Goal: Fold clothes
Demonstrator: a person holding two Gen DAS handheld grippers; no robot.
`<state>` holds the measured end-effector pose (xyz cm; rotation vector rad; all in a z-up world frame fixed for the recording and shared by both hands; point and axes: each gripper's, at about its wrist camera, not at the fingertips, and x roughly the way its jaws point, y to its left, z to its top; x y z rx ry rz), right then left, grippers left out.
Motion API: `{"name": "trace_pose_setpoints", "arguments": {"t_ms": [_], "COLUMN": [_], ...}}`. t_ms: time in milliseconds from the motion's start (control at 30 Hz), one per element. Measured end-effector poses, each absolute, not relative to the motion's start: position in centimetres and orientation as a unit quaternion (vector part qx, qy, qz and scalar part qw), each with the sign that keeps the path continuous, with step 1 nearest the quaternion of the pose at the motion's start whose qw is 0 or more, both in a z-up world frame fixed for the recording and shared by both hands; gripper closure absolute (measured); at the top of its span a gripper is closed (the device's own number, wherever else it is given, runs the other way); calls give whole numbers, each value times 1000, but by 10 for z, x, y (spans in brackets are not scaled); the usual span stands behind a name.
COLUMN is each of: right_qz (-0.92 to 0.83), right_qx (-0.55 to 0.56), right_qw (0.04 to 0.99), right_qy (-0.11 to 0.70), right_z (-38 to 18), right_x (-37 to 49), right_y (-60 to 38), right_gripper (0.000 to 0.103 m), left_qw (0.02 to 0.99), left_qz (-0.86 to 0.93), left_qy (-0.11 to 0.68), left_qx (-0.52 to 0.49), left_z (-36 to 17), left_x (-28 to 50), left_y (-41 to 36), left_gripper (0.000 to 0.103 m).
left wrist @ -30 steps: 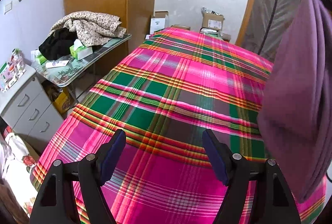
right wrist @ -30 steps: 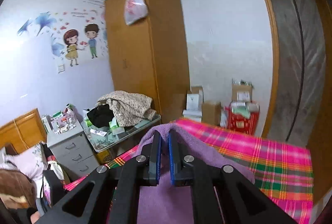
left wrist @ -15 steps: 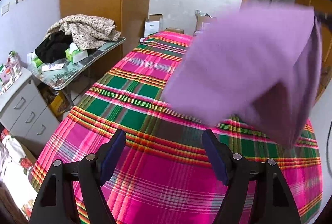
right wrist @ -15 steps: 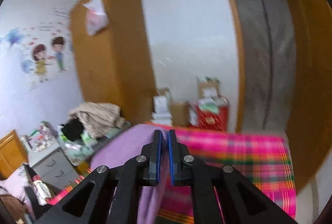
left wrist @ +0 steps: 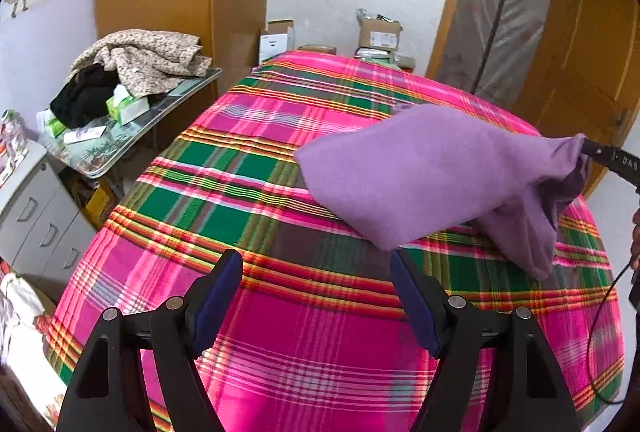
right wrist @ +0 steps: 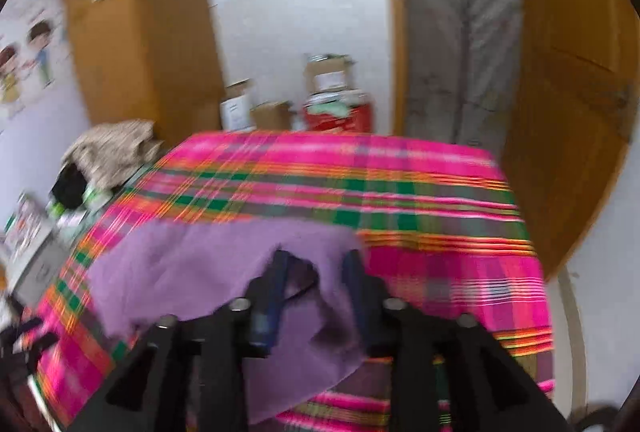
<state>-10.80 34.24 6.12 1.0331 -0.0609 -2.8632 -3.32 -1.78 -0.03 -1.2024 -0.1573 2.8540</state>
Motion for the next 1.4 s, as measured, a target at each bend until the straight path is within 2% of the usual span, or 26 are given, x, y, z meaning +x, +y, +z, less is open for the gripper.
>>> {"name": "trace_pose_setpoints", "arguments": {"t_ms": [100,267,467,533,567,600,733,900,967,1167,1333,1400], "right_qz": [-933,-917,-901,-896,-895,-896,-913,-951,-958,-937,-923,-929], "right_qx": [347,356,366,370,371,371,336,280,271,298,334,321], "right_qw": [94,146,193,203,208,210,218,124,59,-127,-143,-126], "right_qy": [18,107,130,136,135,125,77,-36,-65,-132,-128,-132], "right_z": [51,28,16,12,12,14,36,74,80,68,48,51], "right_x": [-100,-95,-107,-113,-116,-121,-127,-135,-131,-105,-83,-71], "right_y": [318,269,238,230,227,227,239,317,357,462,470,459], "right_gripper": [58,56,55,66,86,92,95,99,99,99,93,81], "left_qw": [22,25,20,18,17,17,18,19,20,33,48,53], "left_qz": [919,916,915,914,914,913,913,912,912,912,913,913], "left_qy": [-46,-42,-41,-41,-41,-41,-40,-42,-42,-38,-28,-24], "left_qx": [-391,-397,-401,-402,-404,-405,-406,-409,-408,-408,-405,-404], "left_z": [-2,-6,-8,-9,-10,-10,-12,-13,-13,-12,-9,-7], "left_x": [-34,-37,-39,-41,-41,-42,-44,-46,-46,-46,-46,-44], "left_y": [-14,-10,-11,-12,-12,-12,-12,-13,-12,-4,11,16], "left_gripper": [25,25,25,25,25,25,25,25,25,25,25,25]}}
